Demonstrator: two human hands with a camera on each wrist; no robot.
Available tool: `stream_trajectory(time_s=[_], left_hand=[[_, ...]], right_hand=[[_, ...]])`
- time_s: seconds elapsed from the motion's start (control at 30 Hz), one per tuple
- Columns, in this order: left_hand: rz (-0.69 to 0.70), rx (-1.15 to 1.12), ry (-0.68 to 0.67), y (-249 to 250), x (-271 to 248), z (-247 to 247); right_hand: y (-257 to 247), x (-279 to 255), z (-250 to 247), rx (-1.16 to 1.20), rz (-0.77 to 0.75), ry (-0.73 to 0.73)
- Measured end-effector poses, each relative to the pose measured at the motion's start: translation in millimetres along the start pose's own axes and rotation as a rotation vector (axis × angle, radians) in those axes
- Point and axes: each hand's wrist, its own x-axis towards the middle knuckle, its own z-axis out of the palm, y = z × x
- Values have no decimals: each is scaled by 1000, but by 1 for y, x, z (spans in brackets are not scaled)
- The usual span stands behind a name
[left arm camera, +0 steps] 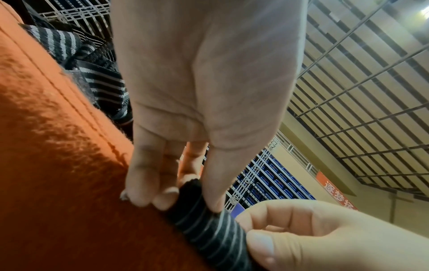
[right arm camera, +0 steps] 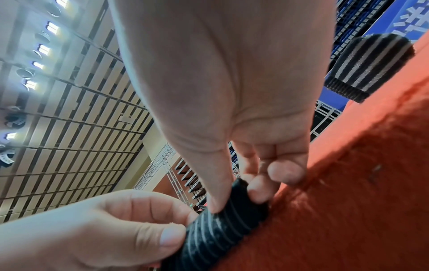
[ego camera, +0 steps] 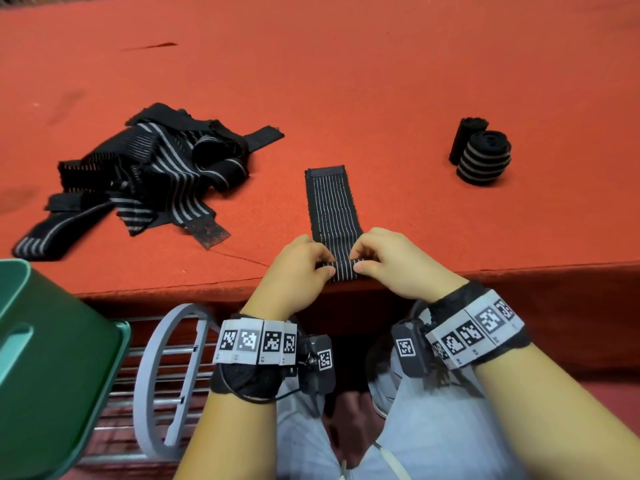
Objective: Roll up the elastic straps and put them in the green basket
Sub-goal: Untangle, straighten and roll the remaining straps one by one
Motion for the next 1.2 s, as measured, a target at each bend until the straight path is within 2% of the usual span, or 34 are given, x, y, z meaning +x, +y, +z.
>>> stream_trajectory(time_s=[0.2, 0.37, 0.53, 0.83, 0.97, 1.2], left_hand=[[18, 10, 43, -1, 3, 5], [24, -74, 75, 2, -1, 3], [28, -31, 71, 2, -3, 3], [22, 8, 76, 0, -3, 4], [11, -8, 75, 2, -1, 4], [-27, -81, 55, 9, -5, -4]], right_hand=[[-1, 5, 3, -38, -9, 37], [-2, 6, 3, -35, 15, 86], [-1, 5, 7, 41, 31, 116], [2, 4, 19, 44, 64, 217], [4, -1, 18, 105, 26, 185], [1, -5, 7, 45, -2, 133]])
